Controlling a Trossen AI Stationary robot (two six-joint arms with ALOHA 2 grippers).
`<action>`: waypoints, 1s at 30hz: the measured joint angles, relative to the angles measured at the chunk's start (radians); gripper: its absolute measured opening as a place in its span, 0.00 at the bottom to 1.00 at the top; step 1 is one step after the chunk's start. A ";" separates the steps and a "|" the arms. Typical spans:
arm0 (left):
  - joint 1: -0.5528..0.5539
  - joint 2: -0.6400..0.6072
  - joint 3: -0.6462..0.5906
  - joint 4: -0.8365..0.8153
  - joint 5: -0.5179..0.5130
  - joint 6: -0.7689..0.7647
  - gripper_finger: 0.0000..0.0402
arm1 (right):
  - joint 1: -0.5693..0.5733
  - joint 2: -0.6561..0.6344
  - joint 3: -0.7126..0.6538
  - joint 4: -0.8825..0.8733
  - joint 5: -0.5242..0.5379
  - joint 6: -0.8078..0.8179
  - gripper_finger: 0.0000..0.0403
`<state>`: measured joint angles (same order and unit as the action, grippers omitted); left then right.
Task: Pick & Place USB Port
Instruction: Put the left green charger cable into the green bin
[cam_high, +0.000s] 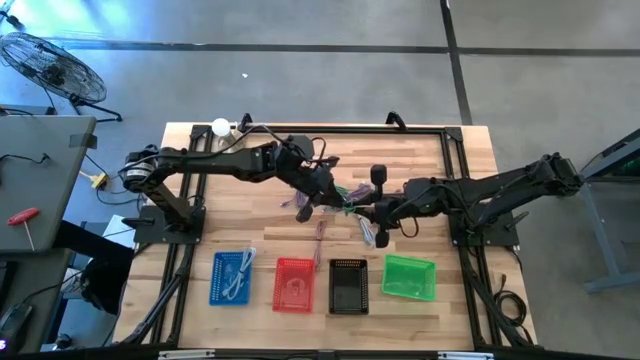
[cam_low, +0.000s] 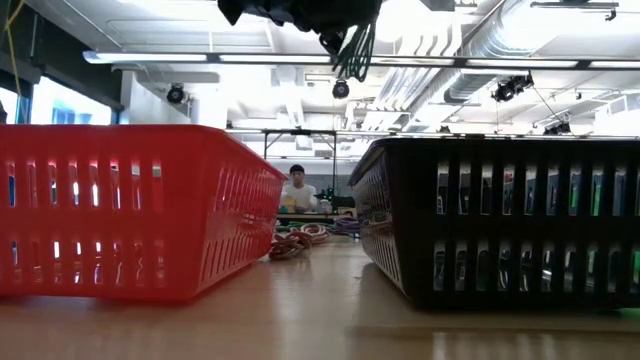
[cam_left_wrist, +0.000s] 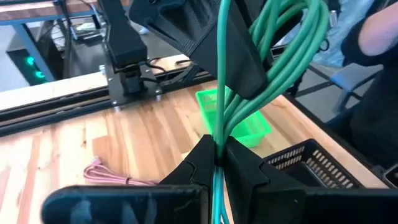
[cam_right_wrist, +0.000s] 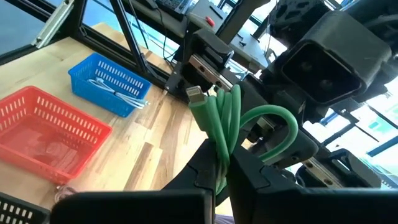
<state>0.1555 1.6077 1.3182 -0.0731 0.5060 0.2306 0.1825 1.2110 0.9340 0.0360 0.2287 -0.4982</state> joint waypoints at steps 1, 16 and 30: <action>0.000 0.000 0.000 -0.007 -0.005 0.000 0.04 | 0.000 0.000 0.000 -0.001 0.000 0.000 0.02; -0.020 0.000 0.000 -0.003 -0.110 0.108 0.04 | 0.000 0.000 0.000 -0.017 0.014 0.000 0.02; -0.025 0.000 0.000 0.021 -0.164 -0.030 0.35 | 0.000 0.001 0.000 -0.015 0.011 0.000 0.02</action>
<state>0.1302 1.6073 1.3182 -0.0525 0.3416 0.2008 0.1825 1.2118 0.9340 0.0212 0.2397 -0.4984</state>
